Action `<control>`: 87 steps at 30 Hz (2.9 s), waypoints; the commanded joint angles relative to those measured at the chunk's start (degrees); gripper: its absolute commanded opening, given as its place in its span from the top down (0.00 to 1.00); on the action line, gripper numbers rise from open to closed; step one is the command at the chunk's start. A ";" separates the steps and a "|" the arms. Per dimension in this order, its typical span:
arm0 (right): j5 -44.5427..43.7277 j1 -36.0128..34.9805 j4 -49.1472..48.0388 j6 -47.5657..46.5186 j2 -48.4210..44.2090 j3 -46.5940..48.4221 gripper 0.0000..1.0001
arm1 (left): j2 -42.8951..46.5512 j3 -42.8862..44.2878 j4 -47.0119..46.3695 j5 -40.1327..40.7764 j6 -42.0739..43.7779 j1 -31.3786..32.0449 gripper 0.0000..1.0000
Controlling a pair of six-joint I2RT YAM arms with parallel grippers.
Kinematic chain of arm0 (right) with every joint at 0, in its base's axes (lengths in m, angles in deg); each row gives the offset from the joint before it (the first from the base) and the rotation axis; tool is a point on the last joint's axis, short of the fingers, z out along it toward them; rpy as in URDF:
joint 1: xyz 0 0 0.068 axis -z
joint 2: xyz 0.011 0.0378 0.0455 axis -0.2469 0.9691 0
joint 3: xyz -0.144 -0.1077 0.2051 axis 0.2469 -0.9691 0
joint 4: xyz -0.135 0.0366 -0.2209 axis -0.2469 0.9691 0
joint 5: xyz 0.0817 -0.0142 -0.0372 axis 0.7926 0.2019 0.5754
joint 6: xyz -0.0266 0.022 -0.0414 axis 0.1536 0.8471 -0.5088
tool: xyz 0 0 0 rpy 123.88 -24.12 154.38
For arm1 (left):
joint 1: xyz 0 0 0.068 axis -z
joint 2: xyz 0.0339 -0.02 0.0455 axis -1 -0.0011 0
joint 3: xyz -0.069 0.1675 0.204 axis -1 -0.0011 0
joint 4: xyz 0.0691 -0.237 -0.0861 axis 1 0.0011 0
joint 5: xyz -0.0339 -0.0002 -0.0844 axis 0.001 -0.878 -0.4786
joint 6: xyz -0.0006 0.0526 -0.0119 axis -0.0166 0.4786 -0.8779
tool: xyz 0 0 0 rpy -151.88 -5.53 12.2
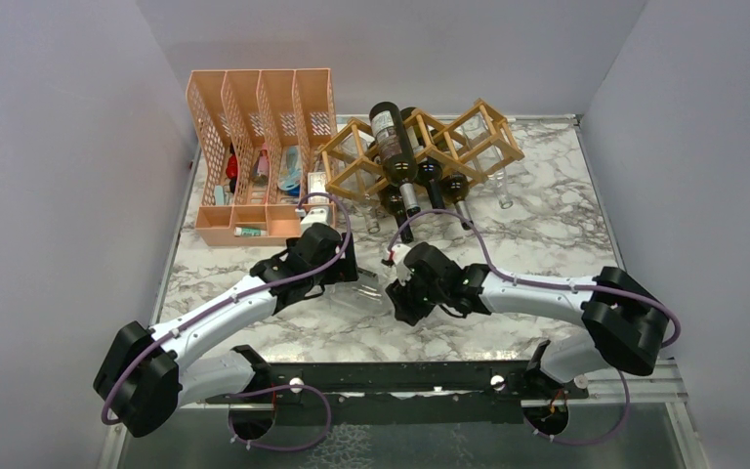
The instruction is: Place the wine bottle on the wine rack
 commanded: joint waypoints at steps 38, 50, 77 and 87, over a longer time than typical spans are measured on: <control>4.49 -0.33 -12.87 -0.36 9.52 -0.53 0.62 | 5.96 -6.34 0.88 -18.28 -6.77 -0.39 0.52; 4.86 -0.28 -9.16 -1.41 5.09 1.08 0.99 | 6.91 -6.27 0.52 -18.15 -6.01 -0.39 0.55; 6.89 -0.32 -13.81 -3.54 -15.88 -6.23 0.99 | 15.56 0.96 2.32 -8.90 -3.65 -1.69 0.17; 8.59 -0.26 -18.93 -3.86 -27.51 -8.34 0.99 | 21.58 7.93 3.93 0.38 1.03 -1.83 0.14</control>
